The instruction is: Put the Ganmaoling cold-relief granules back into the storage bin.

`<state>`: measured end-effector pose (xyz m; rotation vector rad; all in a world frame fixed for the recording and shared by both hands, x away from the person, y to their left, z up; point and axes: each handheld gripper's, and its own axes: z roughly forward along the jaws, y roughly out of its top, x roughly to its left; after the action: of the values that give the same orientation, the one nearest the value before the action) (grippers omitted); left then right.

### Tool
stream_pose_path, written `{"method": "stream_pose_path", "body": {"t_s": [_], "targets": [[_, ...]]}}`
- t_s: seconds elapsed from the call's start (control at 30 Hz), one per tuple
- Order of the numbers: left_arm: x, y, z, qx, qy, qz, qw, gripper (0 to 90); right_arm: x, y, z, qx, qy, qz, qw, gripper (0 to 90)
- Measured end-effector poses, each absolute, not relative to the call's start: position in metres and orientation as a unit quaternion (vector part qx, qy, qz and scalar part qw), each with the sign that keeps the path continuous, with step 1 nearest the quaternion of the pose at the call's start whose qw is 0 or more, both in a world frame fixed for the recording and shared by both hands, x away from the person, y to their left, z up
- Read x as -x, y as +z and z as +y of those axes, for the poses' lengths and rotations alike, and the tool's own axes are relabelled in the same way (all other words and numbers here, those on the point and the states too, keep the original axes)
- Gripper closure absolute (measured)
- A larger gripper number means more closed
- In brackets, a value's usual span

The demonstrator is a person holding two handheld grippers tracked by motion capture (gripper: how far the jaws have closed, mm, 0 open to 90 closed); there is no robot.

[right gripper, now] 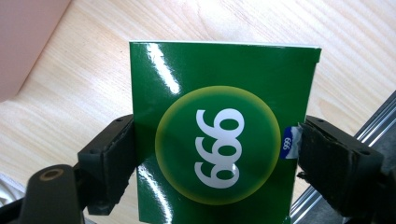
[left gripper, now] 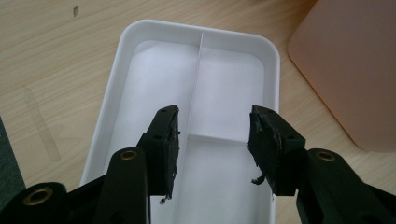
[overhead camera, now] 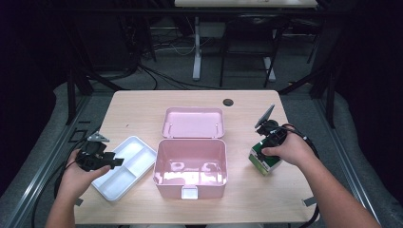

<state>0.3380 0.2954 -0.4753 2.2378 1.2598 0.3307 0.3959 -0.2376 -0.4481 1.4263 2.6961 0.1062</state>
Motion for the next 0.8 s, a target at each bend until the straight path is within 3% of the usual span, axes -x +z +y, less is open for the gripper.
{"method": "stream_pose_path", "body": {"t_s": [0.8], "targets": [[-0.339, -0.478, 0.295, -0.833, 0.120, 0.469, 0.270, 53.0, -0.390, -0.406, -0.220, -0.407, 0.045, 0.911, 0.052, 16.5]]}}
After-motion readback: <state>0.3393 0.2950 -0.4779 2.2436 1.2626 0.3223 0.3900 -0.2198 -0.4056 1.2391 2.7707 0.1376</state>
